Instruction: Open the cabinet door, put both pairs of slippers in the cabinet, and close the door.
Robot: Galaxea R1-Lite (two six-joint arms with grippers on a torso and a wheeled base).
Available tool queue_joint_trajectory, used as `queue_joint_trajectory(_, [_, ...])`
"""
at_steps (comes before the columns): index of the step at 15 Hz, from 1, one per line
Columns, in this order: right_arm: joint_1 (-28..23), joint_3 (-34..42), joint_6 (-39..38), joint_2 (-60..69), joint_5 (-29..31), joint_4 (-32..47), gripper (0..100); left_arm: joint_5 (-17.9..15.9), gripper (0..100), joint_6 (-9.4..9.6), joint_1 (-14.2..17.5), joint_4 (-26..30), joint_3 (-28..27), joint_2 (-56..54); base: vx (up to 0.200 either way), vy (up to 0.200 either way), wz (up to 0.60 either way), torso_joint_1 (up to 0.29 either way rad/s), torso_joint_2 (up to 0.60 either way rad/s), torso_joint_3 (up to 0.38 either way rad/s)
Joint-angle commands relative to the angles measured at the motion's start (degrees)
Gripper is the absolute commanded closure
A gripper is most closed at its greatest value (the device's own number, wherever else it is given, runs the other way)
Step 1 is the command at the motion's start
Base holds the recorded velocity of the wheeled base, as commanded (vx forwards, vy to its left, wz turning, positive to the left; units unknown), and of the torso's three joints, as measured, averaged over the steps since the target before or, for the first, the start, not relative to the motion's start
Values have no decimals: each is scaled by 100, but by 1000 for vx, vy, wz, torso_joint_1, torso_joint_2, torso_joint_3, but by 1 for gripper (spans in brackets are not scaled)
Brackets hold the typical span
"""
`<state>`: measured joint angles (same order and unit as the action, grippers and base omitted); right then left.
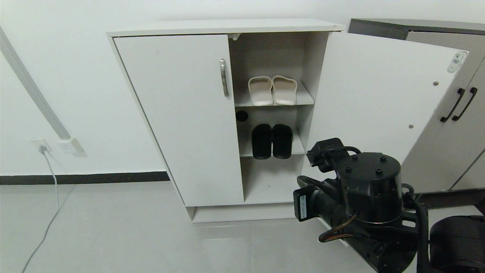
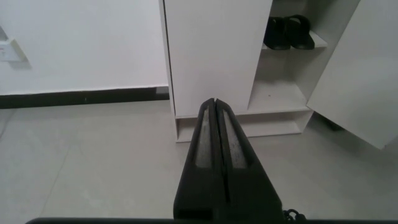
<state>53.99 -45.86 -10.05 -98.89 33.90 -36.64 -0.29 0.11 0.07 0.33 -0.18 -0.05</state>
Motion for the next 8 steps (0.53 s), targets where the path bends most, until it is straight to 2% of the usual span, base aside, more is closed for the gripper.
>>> queue_joint_trajectory(1, [-12, -2, 3, -34, 2, -1, 100, 3, 100, -2, 1, 2, 1, 5, 0, 0, 0, 7, -66, -76])
queue_joint_trajectory(4, [-12, -2, 3, -60, 11, -1, 100, 3, 100, -2, 1, 2, 1, 5, 0, 0, 0, 1, -178, -297])
queue_joint_trajectory(8, [-20, -2, 3, -51, 20, -1, 100, 3, 100, -2, 1, 2, 1, 5, 0, 0, 0, 30, -491, -373])
